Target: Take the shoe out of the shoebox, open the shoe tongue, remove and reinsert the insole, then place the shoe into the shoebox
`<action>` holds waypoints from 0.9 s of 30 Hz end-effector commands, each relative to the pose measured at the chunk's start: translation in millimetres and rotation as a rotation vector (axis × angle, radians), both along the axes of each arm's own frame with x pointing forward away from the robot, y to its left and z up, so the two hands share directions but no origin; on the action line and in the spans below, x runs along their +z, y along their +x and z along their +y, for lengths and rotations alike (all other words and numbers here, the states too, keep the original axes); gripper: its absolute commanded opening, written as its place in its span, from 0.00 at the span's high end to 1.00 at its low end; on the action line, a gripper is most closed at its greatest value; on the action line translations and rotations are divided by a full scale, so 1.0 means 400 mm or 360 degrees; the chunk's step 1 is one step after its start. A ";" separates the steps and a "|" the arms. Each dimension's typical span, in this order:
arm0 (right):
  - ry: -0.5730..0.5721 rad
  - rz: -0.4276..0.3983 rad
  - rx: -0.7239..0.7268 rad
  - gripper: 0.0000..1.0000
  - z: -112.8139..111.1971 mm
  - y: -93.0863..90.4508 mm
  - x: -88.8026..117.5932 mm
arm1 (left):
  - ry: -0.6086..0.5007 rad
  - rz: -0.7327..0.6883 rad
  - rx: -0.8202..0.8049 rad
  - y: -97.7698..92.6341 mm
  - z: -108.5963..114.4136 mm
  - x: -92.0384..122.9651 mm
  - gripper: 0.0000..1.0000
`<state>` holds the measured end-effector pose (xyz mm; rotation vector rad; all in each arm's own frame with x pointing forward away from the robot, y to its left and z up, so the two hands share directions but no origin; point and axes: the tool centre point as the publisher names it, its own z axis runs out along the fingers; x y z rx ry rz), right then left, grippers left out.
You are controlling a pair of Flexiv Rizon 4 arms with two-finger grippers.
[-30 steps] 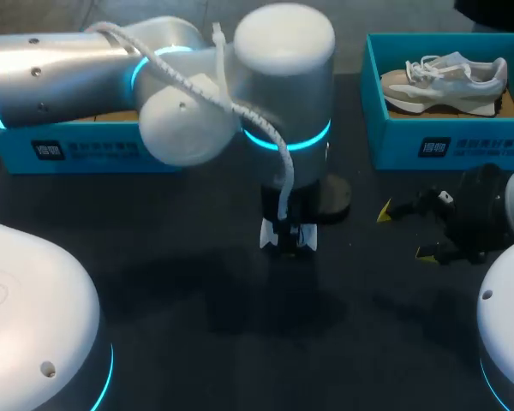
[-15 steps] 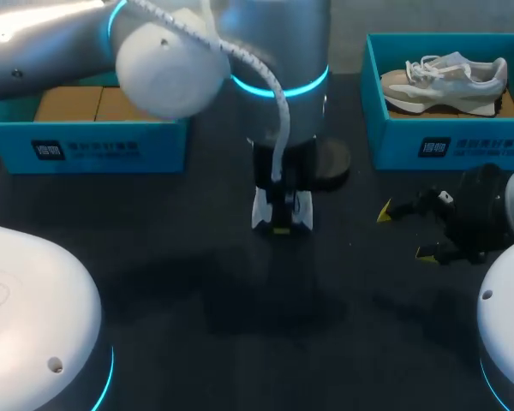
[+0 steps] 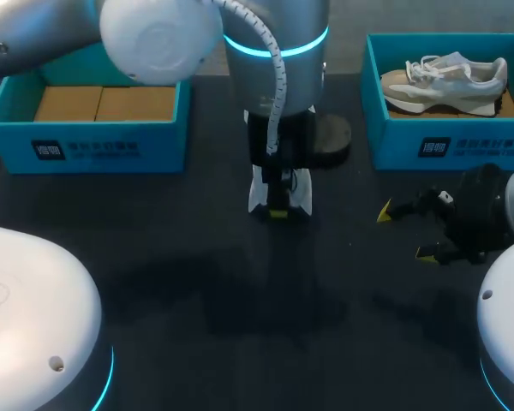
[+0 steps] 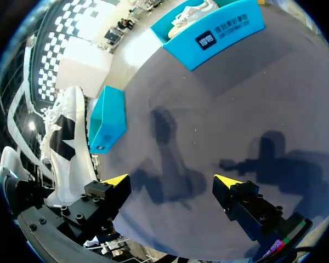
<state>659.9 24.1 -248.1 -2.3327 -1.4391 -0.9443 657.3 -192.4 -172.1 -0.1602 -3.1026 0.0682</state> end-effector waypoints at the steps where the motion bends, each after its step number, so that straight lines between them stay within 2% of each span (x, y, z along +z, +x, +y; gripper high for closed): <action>1: -0.0007 0.0001 -0.0006 0.00 0.003 -0.005 0.003 | -0.0003 -0.0001 0.0000 0.000 0.003 0.002 1.00; 16: -0.0007 0.0001 -0.0006 0.00 0.003 -0.005 0.003 | -0.0008 -0.0012 -0.0008 0.000 0.007 0.007 1.00; 21: -0.0007 0.0001 -0.0006 0.00 0.003 -0.005 0.003 | -0.0012 -0.0035 -0.0011 0.019 0.041 0.023 1.00; 27: -0.0007 0.0001 -0.0006 0.00 0.003 -0.005 0.003 | 0.0001 -0.0024 -0.0004 0.063 0.116 0.038 1.00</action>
